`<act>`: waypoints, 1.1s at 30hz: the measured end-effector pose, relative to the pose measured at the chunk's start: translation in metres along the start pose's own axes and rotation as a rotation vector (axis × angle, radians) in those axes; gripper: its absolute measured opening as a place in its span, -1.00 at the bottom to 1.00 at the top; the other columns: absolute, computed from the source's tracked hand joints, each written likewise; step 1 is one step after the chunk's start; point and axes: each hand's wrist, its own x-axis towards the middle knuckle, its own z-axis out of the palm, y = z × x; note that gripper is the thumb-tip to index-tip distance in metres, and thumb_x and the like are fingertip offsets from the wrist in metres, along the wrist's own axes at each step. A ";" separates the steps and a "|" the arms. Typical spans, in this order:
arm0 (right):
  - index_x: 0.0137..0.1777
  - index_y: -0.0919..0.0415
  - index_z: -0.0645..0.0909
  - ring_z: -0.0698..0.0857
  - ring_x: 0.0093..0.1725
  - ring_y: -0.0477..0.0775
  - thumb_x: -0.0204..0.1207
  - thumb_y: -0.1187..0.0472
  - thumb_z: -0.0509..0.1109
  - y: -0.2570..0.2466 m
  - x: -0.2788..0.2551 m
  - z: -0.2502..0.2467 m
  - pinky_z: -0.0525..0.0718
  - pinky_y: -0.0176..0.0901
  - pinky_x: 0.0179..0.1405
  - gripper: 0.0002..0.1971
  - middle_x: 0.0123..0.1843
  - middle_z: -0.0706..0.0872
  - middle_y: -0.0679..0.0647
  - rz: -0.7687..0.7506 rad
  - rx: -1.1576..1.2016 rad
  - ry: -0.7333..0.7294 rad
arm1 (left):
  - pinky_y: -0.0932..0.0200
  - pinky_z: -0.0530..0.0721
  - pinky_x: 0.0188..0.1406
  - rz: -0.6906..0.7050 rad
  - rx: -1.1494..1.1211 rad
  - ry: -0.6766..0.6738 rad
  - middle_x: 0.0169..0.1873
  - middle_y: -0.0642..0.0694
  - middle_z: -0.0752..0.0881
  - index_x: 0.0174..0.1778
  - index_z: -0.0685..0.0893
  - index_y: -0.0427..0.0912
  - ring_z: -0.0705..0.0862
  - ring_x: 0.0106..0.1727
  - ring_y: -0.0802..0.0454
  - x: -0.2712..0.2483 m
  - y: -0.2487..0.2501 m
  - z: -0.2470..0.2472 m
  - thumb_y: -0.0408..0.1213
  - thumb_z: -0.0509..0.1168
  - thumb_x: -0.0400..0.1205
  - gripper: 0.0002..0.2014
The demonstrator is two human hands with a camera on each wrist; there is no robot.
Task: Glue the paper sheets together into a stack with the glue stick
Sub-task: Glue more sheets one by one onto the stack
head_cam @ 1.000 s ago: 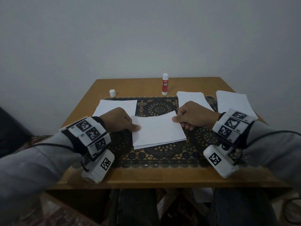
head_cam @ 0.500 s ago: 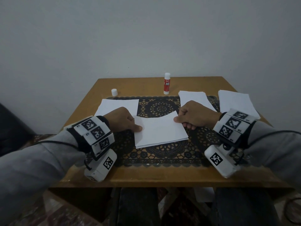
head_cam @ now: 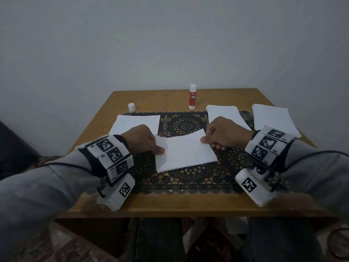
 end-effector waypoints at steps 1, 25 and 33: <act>-0.31 0.27 0.61 0.59 -0.61 -0.17 0.54 0.16 0.50 -0.001 0.000 0.001 0.58 -0.35 -0.58 -0.75 -0.46 0.71 0.05 0.001 -0.009 0.002 | 0.26 0.36 -0.46 0.001 0.004 0.001 -0.54 -0.04 0.56 -0.55 0.60 -0.17 0.44 -0.48 0.11 0.000 0.000 0.000 -0.10 0.49 0.50 -0.64; 0.14 0.31 0.65 0.64 0.13 0.20 0.55 0.10 0.44 -0.035 -0.019 0.009 0.66 0.05 0.09 -0.70 0.14 0.69 0.20 -0.147 -0.533 0.030 | 0.09 0.51 0.24 0.147 0.435 -0.050 0.32 -0.12 0.43 0.56 0.32 0.13 0.52 0.27 -0.09 -0.024 0.019 0.009 0.16 0.38 0.51 -0.30; 0.73 0.20 -0.18 -0.14 0.72 0.11 0.64 -0.31 0.06 -0.055 -0.071 0.024 0.03 0.04 0.67 -0.13 0.75 -0.22 0.12 -0.293 -0.691 -0.525 | 0.01 0.50 0.35 0.168 0.530 -0.035 0.39 -0.17 0.35 0.60 0.29 0.14 0.43 0.35 -0.09 -0.025 0.018 0.010 0.22 0.31 0.53 -0.28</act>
